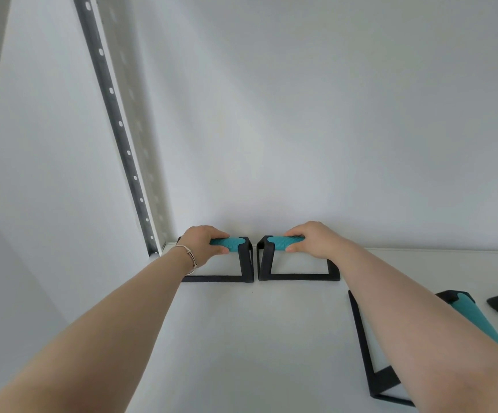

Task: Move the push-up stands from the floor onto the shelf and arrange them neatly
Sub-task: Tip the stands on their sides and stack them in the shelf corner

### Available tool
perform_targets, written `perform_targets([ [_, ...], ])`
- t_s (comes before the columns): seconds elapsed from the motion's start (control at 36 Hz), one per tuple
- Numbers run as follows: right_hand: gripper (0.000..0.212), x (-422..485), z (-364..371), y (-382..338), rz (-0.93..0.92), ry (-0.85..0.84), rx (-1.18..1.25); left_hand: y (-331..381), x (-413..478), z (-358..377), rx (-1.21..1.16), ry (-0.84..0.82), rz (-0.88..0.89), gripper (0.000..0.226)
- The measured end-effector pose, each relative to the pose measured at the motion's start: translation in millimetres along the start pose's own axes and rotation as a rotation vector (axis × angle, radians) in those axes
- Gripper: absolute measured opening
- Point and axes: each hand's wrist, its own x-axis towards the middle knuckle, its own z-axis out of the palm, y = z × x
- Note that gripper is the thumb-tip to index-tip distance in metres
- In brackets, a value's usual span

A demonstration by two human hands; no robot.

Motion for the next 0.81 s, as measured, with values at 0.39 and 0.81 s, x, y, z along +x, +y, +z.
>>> perform_targets([
  [0.39,0.042,-2.1,-4.0,-1.1,0.015,-0.039,0.027,1.4,0.6,-0.8,0.027,0.000,0.015,0.038],
  [0.81,0.044,0.6,-6.7,1.9,0.027,-0.067,0.036,1.9,0.8,-1.8,0.026,0.001,0.027,0.036],
])
